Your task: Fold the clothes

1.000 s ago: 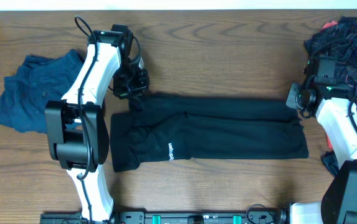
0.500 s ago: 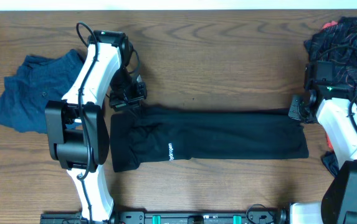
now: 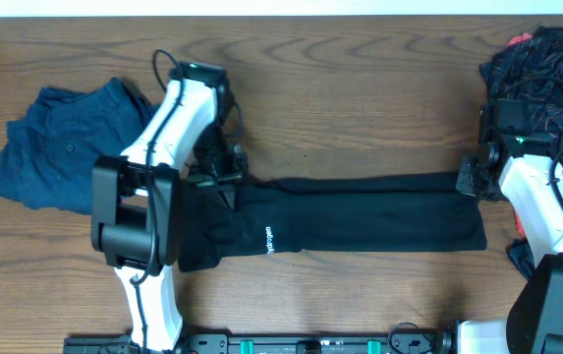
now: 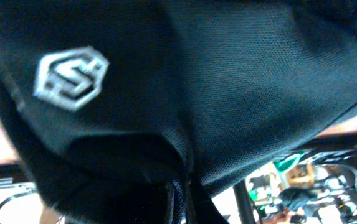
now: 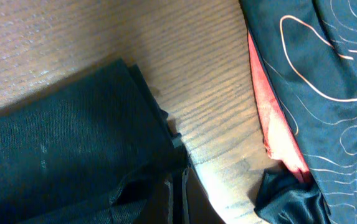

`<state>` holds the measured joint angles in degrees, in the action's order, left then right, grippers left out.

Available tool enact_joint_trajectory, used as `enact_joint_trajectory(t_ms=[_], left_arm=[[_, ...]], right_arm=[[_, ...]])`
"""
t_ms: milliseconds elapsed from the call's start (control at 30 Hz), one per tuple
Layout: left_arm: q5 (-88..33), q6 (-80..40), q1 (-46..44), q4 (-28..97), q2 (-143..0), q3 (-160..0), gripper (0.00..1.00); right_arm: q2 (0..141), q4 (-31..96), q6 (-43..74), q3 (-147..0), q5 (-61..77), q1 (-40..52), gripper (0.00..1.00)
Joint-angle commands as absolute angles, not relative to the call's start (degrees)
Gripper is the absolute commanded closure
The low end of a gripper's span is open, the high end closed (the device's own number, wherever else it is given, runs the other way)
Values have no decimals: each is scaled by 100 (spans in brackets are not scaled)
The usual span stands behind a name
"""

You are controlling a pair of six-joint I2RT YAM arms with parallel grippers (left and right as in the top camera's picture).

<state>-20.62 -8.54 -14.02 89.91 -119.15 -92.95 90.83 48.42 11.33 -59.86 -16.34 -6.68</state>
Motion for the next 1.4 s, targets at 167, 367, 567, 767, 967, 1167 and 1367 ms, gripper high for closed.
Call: enact_joint_trajectory(t_ms=[167, 367, 567, 767, 967, 1167, 1367], left_arm=[[-1684, -825, -1653, 9006, -11797, -8702, 94], [-1168, -823, -1651, 9054, -11797, -8368, 88], [-928, -825, -1625, 9087, -11795, -8370, 84], [-939, -825, -1627, 9085, -11795, -8370, 84], [-1063, -825, -1627, 8753, -11430, -8403, 88], [-2088, -827, -1695, 7522, -10626, -8401, 84], [-2187, -1197, -1990, 6641, -10610, -8370, 68]], right_arm=[[8965, 5131, 1192, -5994, -1782, -722, 98], [8965, 5227, 1192, -5994, -1787, -722, 92], [8965, 5367, 1197, -5994, -2040, -722, 87], [8965, 5376, 1199, -5994, -2036, -722, 86], [8965, 5153, 1179, -5994, -1389, -722, 85], [8965, 4952, 622, -5994, 60, -705, 83], [8969, 5059, 613, -5940, 110, -644, 81]])
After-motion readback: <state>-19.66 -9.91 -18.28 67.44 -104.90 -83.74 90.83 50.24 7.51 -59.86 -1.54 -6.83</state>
